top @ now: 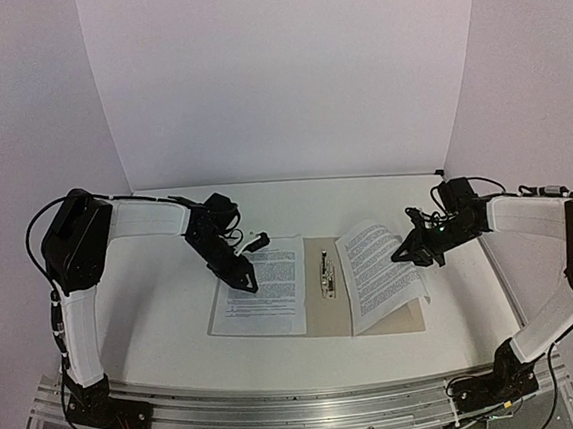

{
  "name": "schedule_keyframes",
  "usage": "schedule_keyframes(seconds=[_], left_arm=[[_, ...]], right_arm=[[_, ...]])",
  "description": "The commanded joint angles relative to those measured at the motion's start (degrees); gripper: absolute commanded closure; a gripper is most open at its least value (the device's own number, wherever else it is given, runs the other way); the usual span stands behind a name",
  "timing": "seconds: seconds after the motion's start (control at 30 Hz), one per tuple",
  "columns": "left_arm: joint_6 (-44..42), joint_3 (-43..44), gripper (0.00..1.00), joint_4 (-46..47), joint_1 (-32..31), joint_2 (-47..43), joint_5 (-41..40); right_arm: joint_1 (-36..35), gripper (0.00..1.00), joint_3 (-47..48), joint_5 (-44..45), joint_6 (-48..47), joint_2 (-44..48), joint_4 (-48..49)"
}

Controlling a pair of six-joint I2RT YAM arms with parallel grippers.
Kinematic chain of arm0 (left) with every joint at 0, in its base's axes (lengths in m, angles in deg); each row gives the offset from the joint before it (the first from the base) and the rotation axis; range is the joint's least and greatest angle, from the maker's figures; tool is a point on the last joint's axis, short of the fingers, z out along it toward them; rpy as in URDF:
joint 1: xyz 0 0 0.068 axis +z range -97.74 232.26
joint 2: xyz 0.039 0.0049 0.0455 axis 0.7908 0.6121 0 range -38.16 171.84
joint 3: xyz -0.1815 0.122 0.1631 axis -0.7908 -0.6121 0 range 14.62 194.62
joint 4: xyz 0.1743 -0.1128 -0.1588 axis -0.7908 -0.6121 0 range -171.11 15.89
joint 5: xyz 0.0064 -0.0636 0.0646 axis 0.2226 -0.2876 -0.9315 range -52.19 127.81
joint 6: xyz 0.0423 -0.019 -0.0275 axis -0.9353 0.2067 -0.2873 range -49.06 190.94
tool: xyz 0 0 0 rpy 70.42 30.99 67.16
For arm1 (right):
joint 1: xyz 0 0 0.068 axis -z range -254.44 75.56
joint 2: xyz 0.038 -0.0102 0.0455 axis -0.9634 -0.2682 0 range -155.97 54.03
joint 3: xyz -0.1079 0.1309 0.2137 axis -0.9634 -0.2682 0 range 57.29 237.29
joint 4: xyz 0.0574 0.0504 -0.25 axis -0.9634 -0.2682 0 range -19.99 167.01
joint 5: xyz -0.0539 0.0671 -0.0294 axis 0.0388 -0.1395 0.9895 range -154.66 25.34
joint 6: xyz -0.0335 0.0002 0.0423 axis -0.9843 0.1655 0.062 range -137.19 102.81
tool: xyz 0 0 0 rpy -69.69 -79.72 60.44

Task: Put the files into the folder

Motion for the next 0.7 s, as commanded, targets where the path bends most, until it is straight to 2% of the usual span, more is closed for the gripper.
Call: schedule_keyframes(seconds=[0.0,0.33,0.67], left_arm=[[0.3,1.3,0.60,1.4,0.0,0.8,0.2],[0.2,1.1,0.60,1.7,0.0,0.8,0.0],[0.3,0.6,0.59,2.0,0.0,0.9,-0.1]], right_arm=[[1.0,0.91,1.4,-6.6,-0.7,-1.3,0.5],[1.0,0.91,-4.8,-10.0,8.1,-2.8,14.5],[1.0,0.91,-8.2,-8.7,12.1,-4.7,21.7]])
